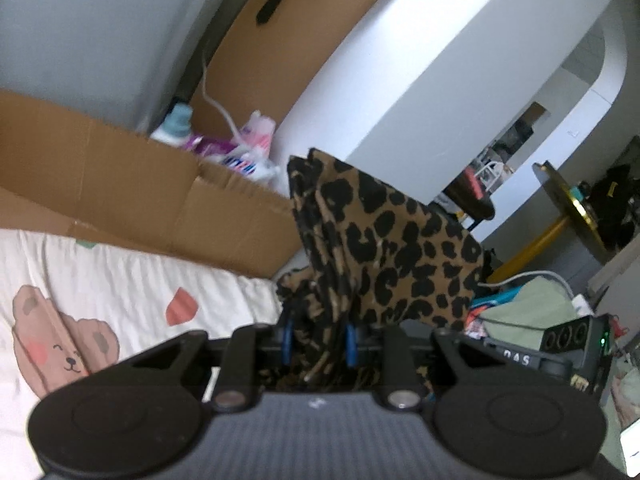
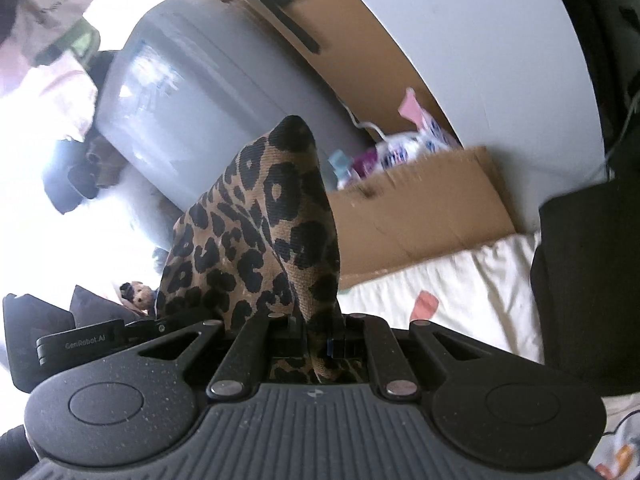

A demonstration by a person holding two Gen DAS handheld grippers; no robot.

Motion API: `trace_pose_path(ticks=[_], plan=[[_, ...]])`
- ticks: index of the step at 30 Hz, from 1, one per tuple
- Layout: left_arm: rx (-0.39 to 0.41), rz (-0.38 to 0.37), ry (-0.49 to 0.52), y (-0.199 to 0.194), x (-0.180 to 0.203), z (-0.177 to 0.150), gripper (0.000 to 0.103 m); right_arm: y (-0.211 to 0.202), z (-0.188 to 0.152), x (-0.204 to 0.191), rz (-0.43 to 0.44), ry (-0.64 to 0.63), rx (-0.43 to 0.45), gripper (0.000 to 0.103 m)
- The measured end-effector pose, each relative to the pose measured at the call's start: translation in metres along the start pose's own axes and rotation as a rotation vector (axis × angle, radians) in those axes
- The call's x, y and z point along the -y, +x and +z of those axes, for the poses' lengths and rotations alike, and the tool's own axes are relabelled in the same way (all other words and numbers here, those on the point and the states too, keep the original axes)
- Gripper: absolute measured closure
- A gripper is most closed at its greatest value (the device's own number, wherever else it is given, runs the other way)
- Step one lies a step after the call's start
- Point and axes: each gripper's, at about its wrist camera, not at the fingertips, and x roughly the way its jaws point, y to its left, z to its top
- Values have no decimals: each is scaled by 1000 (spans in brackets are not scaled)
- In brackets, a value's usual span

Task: Fold clothes
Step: 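Lift the folded skirt with both tools and carry it toward the black clothes pile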

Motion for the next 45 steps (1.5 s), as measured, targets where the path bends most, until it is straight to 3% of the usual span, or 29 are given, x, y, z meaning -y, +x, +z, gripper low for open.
trace_pose_path(ticks=[9,18,31,45], plan=[[65,3,-6,-43,69,6,78,-73,38,-39,-5,-97,33,96],[112,-40,13,-51,117,5,78,-139,69,-55,-20,-177,69,96],[61,-152,45,-6,134,-13,78,-181,81,-27,-117,-210,96,96],[1,-197,63,56,129,-52,78,-173,77,27,-200,-234,76,96]])
